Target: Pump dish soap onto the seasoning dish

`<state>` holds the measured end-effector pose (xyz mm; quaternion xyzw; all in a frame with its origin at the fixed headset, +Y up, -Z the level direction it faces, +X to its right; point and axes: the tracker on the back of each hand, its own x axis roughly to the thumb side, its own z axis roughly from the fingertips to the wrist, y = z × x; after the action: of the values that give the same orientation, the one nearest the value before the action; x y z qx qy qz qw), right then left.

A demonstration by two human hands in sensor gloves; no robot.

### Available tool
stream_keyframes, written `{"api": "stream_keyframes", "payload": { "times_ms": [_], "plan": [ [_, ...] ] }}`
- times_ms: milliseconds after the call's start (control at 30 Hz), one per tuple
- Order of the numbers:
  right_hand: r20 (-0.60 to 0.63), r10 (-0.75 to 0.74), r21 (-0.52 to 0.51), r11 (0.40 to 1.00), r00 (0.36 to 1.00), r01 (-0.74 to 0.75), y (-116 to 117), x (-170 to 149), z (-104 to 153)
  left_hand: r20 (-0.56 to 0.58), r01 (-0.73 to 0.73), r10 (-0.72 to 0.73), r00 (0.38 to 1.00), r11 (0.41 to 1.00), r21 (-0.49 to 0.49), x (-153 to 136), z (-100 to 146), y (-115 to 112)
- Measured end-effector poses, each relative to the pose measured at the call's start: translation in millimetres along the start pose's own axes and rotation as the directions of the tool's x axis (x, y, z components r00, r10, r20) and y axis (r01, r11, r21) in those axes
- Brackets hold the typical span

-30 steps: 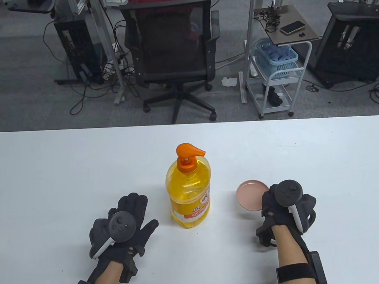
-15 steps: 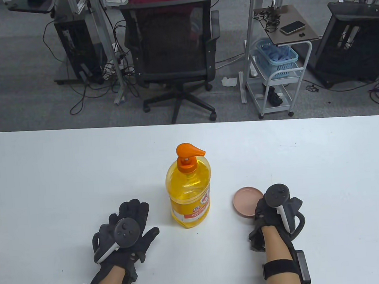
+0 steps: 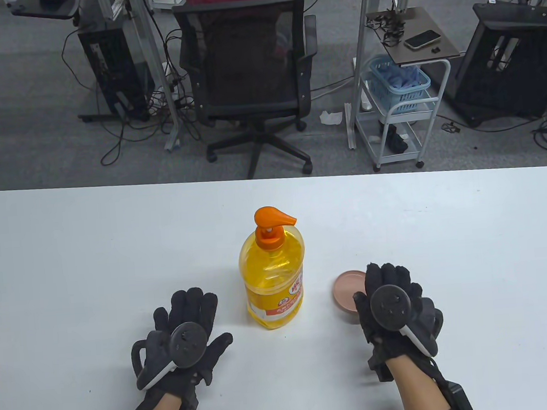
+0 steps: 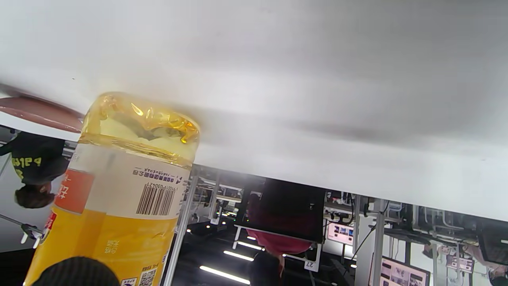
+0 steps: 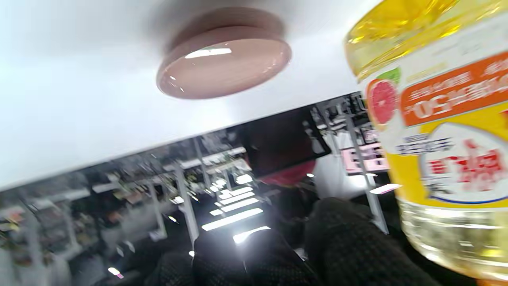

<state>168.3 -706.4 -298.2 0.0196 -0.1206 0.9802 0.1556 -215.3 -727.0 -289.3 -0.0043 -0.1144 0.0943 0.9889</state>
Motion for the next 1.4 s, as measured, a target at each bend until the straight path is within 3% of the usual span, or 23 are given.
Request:
{"api": "stream_keyframes", "payload": {
  "times_ms": [133,200,333,1400],
  "plan": [
    [0.154,0.046,0.007,0.999,0.987,-0.048,13,6,16,0.013,0.028,-0.028,1.0,1.0,-0.005,2,0,-3],
    [0.163,0.09,0.059,0.993,0.983,-0.101,16,7,17,0.014,0.04,-0.04,0.999,0.999,-0.021,2,-1,-7],
    [0.204,0.083,0.044,0.995,0.975,-0.094,23,7,21,0.014,0.048,-0.047,0.999,0.998,-0.049,2,-4,-11],
    [0.204,0.112,0.049,0.991,0.972,-0.125,18,7,27,-0.003,0.058,-0.059,0.998,0.994,-0.091,0,-9,-19]
  ]
}}
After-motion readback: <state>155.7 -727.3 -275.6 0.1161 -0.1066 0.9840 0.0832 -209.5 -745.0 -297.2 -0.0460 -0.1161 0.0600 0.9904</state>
